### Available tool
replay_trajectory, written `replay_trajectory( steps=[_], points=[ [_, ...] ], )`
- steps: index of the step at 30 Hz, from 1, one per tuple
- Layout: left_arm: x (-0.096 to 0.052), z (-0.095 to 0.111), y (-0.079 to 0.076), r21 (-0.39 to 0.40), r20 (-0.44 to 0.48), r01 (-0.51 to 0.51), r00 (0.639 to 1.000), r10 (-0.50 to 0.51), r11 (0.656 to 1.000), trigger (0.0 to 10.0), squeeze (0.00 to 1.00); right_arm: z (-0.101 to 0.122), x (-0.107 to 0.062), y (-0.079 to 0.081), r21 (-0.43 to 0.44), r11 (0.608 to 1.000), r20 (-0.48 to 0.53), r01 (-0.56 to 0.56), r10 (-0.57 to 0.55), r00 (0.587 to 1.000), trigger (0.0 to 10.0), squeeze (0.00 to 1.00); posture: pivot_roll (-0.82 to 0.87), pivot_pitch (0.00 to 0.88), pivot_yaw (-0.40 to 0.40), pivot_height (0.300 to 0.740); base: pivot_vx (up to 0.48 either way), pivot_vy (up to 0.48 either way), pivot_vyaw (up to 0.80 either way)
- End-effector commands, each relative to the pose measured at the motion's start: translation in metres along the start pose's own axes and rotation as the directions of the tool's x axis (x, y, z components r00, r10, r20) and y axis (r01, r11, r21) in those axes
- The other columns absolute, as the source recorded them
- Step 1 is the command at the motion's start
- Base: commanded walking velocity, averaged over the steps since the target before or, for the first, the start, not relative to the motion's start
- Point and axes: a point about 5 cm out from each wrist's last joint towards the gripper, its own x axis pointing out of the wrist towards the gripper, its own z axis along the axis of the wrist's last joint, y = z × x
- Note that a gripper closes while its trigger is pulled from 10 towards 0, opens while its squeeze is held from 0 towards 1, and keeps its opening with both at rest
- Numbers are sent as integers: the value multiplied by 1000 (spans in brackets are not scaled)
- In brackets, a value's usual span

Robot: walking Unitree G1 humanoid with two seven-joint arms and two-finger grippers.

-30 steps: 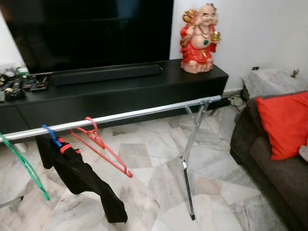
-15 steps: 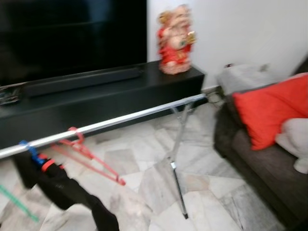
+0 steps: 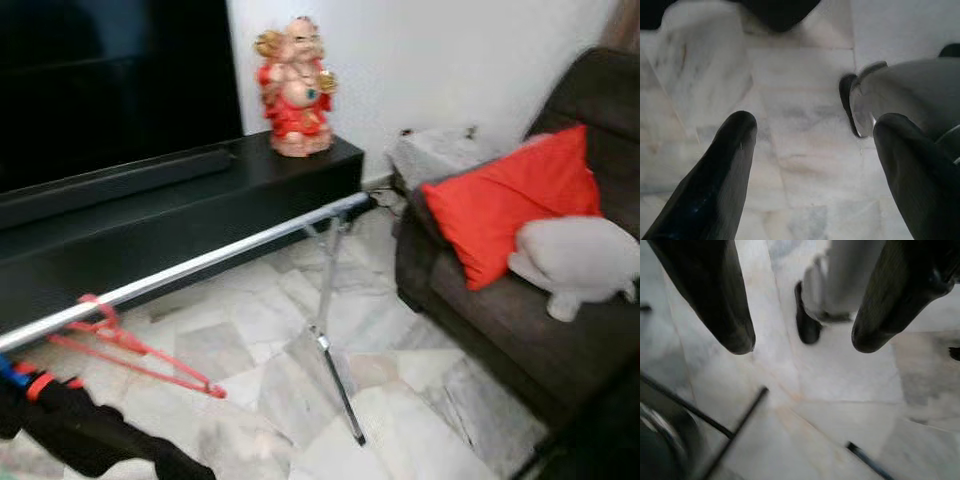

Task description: Hang hanger

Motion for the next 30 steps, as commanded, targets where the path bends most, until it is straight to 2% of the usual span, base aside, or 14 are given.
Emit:
replay_trajectory(
  steps=[1, 6, 9, 14, 22, 26, 30],
  points=[
    [-1, 1, 6, 3, -1, -16, 1000, 16, 1000, 10000, 0, 1, 1, 7, 1, 1000, 1, -21, 21, 1000, 10000, 0, 105, 0, 36, 740, 0, 0, -750],
    [0, 7, 5, 8, 8, -11, 1000, 11, 1000, 10000, 0, 0, 1, 6, -1, 1000, -5, -19, 19, 1000, 10000, 0, 108, 0, 38, 740, 0, 0, -750],
    [-1, 6, 13, 15, 11, -17, 1000, 17, 1000, 10000, 0, -1, 0, 6, -3, 1000, -8, -19, 19, 1000, 10000, 0, 106, 0, 41, 740, 0, 0, -750],
    [0, 13, 16, 21, 23, -21, 1000, 21, 1000, 10000, 0, -2, 0, 6, -3, 1000, -10, -18, 18, 1000, 10000, 0, 105, 0, 44, 740, 0, 0, -753],
    [-2, 7, 25, 29, 13, -24, 1000, 23, 999, 10000, 0, -2, 0, 7, -2, 1000, -9, -21, 21, 1000, 10000, 0, 95, 0, 50, 740, 0, 0, -751],
    [-8, -6, 40, 30, -3, -34, 999, 35, 999, 10000, 0, -2, 1, 8, -4, 1000, -8, -24, 24, 1000, 10000, 0, 96, 0, 51, 740, 0, 0, -750],
    [-10, -12, 48, 32, -9, -38, 999, 39, 999, 10000, 0, -2, 1, 9, -5, 1000, -8, -25, 25, 1000, 10000, 0, 92, 0, 54, 740, 0, 0, -755]
  ],
)
